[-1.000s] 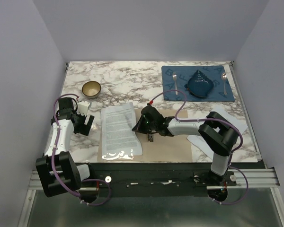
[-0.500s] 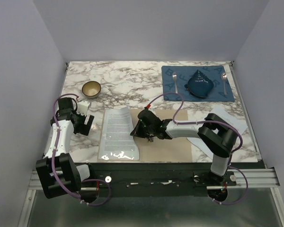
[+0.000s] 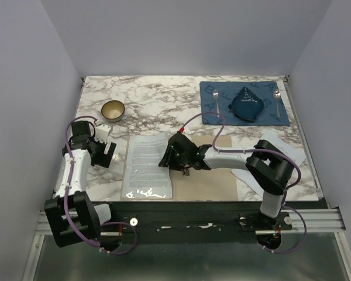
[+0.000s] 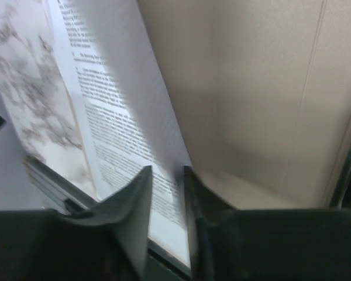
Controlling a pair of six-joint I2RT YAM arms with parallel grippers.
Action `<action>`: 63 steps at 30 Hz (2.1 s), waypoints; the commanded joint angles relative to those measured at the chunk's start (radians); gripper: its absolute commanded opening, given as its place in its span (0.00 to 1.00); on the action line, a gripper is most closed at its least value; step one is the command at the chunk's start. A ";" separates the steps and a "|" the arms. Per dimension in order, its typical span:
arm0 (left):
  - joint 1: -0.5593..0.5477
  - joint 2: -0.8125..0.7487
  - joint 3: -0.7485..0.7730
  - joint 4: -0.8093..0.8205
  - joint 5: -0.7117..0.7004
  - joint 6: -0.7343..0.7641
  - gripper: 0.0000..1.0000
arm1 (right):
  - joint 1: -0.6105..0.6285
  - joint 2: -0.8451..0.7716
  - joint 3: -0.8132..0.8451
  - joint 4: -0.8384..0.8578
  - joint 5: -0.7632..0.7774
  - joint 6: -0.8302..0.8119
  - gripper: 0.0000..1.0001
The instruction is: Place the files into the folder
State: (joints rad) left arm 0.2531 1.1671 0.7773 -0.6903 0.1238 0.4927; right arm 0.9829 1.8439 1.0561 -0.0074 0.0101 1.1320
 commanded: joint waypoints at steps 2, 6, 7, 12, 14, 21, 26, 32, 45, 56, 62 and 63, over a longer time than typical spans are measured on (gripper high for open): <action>-0.005 -0.009 0.037 -0.046 -0.012 0.033 0.99 | 0.010 -0.023 0.042 -0.175 0.051 -0.069 0.55; -0.005 -0.026 0.051 -0.048 -0.029 0.046 0.99 | -0.007 -0.101 0.024 -0.242 0.097 -0.107 0.54; -0.003 -0.032 0.057 -0.051 -0.033 0.053 0.99 | -0.010 -0.115 0.024 -0.264 0.102 -0.123 0.52; -0.005 -0.069 0.096 -0.080 -0.046 0.070 0.99 | -0.033 -0.242 -0.033 -0.416 0.178 -0.182 0.50; -0.005 -0.066 0.146 -0.135 -0.009 0.040 0.99 | -0.050 -0.287 -0.089 -0.416 0.192 -0.189 0.47; -0.196 -0.043 0.273 -0.213 0.100 -0.134 0.95 | -0.095 -0.285 -0.162 -0.395 0.179 -0.195 0.44; -0.405 0.008 0.339 -0.190 0.083 -0.242 0.86 | -0.108 -0.256 -0.186 -0.336 0.154 -0.187 0.39; -0.624 0.106 0.379 -0.102 0.080 -0.341 0.74 | -0.135 -0.233 -0.223 -0.244 0.096 -0.158 0.35; -0.844 0.361 0.393 0.107 0.138 -0.489 0.49 | -0.148 -0.181 -0.321 -0.068 0.008 -0.051 0.29; -0.905 0.563 0.418 0.172 0.177 -0.536 0.39 | -0.179 -0.149 -0.392 -0.009 0.007 0.005 0.17; -0.911 0.617 0.401 0.183 0.159 -0.530 0.31 | -0.187 -0.117 -0.384 -0.008 0.008 0.028 0.13; -0.910 0.621 0.398 0.183 0.154 -0.529 0.30 | -0.187 -0.115 -0.387 -0.006 0.008 0.034 0.13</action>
State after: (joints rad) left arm -0.6502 1.7657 1.1770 -0.5365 0.2752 -0.0319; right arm 0.8028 1.6581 0.7109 0.1047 -0.0292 1.1622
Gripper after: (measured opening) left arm 0.323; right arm 0.135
